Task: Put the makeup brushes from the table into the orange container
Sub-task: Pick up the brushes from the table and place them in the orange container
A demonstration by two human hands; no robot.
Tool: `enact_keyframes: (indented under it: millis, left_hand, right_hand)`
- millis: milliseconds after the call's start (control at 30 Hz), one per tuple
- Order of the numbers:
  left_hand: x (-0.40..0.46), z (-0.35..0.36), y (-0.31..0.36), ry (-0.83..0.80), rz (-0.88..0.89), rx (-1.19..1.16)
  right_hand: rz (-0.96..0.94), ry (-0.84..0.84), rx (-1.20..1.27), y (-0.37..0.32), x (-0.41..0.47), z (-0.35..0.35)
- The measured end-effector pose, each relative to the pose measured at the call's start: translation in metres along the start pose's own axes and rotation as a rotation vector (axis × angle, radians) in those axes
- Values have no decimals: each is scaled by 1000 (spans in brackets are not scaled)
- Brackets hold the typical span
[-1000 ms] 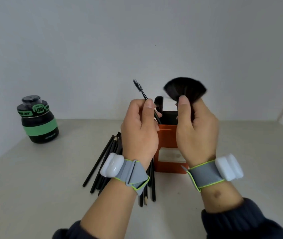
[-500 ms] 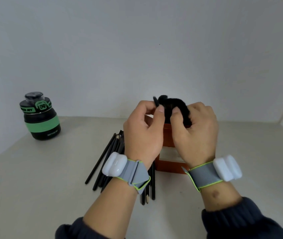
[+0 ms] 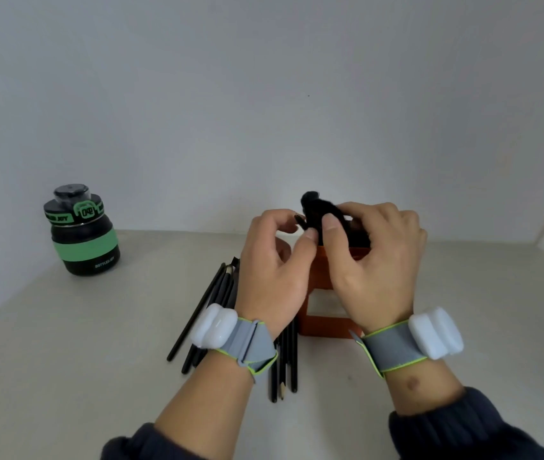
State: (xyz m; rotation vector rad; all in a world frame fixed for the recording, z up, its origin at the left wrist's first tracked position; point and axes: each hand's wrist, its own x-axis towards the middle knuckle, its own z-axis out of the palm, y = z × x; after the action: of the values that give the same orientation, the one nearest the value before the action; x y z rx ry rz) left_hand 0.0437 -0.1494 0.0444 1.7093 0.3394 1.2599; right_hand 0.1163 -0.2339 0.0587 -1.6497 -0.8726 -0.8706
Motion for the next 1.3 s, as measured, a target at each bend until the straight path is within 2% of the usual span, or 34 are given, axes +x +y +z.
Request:
enact_keyframes:
  millis: [100,233,367,467,533,667,800,1033,1300]
  left_hand:
    - [4,-17,-11,47,90,35]
    - [17,-44,-26,100,45,98]
    - [28,-75,-39,87,14,215]
    - [35,-98,-49,33,-33,383]
    - [39,-110,-58,-28,-79,548]
    - [39,-123,-71,-151,-140,898]
    - [37,-126,-80,-285,-227,1024]
    - [36,-124,-87,-406,-288,1083]
    - [36,-124,-87,-406,-327,1093]
  right_hand:
    - [-37,59,42,-7,1,-5]
    - [-143,146,93,-19,-4,-7]
    - [-289,142,177,-31,-18,1]
    - [-353,-3,329,-44,-34,10]
    - [-356,-181,295,-52,-46,19]
    - [-319,-574,-81,-56,-62,36]
    - [-193,-829,-292,-51,-69,47]
    - [-108,-976,-398,-54,-73,50]
    - [-59,-1074,-496,-59,-71,48]
